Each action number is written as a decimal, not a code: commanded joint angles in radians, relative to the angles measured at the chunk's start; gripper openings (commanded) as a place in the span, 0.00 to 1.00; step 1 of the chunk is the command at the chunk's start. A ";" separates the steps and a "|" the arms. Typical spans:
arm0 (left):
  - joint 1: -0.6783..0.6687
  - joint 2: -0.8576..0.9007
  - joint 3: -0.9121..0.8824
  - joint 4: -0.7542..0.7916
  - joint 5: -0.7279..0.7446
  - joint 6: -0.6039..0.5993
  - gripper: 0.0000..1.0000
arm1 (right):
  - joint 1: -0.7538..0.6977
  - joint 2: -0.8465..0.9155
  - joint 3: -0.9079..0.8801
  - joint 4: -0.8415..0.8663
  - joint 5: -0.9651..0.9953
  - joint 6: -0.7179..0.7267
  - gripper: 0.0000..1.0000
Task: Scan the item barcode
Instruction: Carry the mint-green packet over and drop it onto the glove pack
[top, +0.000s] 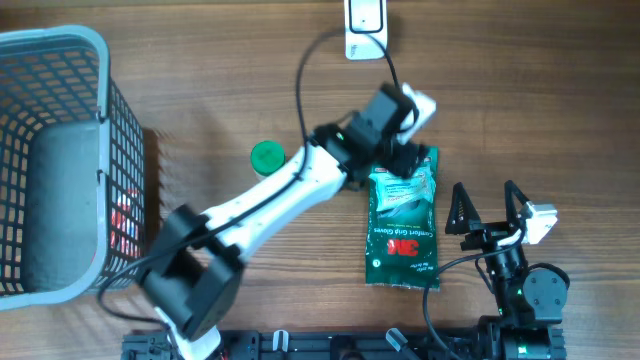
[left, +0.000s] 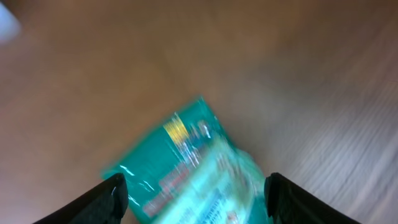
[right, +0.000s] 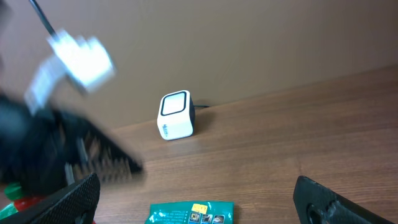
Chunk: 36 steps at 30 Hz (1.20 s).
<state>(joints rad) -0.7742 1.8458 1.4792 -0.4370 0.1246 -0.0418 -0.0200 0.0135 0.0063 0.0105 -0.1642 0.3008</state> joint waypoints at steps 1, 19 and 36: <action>0.061 -0.164 0.197 -0.064 -0.225 0.013 0.77 | 0.008 -0.006 -0.001 0.003 -0.015 -0.003 1.00; 1.044 -0.524 0.404 -0.903 -0.599 -0.948 1.00 | 0.008 -0.006 -0.001 0.003 -0.015 -0.003 1.00; 1.390 -0.142 0.143 -1.008 -0.355 -1.567 1.00 | 0.008 -0.006 -0.001 0.003 -0.015 -0.003 1.00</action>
<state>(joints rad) 0.6109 1.6547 1.7203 -1.5021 -0.2764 -1.5482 -0.0158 0.0135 0.0063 0.0105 -0.1650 0.3008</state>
